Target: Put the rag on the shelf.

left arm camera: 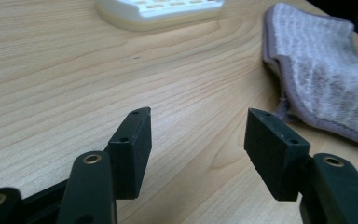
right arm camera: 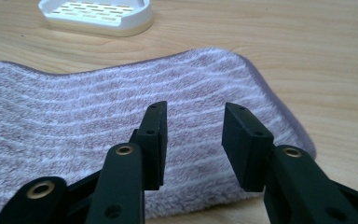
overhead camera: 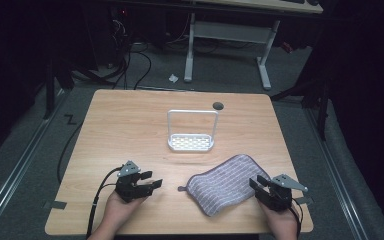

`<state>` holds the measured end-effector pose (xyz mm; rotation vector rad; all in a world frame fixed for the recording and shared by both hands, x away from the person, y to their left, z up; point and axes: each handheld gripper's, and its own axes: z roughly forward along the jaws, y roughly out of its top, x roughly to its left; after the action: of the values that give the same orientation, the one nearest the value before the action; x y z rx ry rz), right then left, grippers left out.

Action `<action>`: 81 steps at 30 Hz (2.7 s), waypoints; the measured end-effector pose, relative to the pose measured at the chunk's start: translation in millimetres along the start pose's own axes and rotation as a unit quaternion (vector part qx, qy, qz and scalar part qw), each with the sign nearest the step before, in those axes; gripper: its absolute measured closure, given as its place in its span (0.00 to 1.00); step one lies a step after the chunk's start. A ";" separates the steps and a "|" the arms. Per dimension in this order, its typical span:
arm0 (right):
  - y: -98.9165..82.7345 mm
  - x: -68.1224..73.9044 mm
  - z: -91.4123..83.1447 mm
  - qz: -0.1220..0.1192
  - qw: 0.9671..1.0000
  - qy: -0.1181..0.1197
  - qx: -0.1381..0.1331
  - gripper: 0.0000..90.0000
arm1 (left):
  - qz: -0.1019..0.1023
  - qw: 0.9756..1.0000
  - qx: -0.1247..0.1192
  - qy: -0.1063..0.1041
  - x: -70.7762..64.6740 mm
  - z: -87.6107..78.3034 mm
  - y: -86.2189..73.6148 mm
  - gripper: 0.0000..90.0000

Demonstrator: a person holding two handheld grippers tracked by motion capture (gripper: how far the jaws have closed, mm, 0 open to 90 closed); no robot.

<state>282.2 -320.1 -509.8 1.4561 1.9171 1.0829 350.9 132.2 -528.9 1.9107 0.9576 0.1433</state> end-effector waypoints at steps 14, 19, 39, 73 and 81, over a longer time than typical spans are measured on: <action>-1.2 7.5 8.3 -0.025 0.999 0.023 0.036 1.00 | -0.011 1.000 -0.003 0.003 2.5 -3.0 -3.1 0.59; -7.2 7.4 17.0 -0.031 0.995 0.022 0.087 1.00 | 0.014 1.000 0.009 -0.001 -4.8 -1.1 -1.0 0.86; -4.7 -20.1 23.6 -0.018 0.997 0.007 0.070 1.00 | 0.111 0.980 0.122 -0.112 -94.4 147.5 69.6 1.00; 22.1 107.0 59.7 -0.137 0.981 0.125 0.048 0.90 | 0.050 0.993 0.063 -0.088 -70.5 4.8 -14.0 0.74; 21.8 90.4 55.8 -0.114 0.985 0.118 0.043 0.89 | 0.012 0.999 0.021 0.035 -31.4 43.6 17.7 0.54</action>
<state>309.9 -215.4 -516.4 1.1559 2.2577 1.1162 359.7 76.3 -529.1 1.9681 0.9924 0.2068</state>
